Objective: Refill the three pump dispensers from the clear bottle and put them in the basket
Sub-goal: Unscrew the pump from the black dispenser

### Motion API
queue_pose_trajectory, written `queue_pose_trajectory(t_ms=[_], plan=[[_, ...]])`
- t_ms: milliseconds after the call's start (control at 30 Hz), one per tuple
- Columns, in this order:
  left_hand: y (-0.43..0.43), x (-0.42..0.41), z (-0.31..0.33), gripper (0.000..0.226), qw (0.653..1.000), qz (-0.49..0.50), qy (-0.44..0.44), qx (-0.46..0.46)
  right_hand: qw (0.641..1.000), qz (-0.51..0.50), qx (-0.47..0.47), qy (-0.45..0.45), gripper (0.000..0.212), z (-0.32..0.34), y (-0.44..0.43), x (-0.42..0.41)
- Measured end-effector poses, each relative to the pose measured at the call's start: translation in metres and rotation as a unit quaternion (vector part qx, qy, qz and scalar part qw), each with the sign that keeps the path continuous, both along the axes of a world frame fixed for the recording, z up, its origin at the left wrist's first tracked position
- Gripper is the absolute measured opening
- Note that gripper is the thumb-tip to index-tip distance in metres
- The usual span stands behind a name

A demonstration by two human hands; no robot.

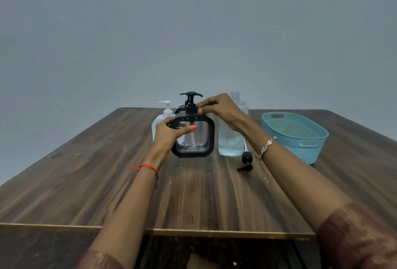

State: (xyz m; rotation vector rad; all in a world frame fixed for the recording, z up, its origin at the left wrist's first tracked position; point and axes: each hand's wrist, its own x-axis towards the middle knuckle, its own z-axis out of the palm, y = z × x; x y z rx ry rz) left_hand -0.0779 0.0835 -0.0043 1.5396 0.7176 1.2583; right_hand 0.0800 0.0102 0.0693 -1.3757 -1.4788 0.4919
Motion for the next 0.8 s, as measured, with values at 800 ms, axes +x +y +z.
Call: queue_pose_trajectory(t_ms=[800], plan=[[-0.016, 0.006, -0.002, 0.05, 1.0, -0.018, -0.014, -0.009, 1.0, 0.012, -0.009, 0.006, 0.014, -0.005, -0.005, -0.008]])
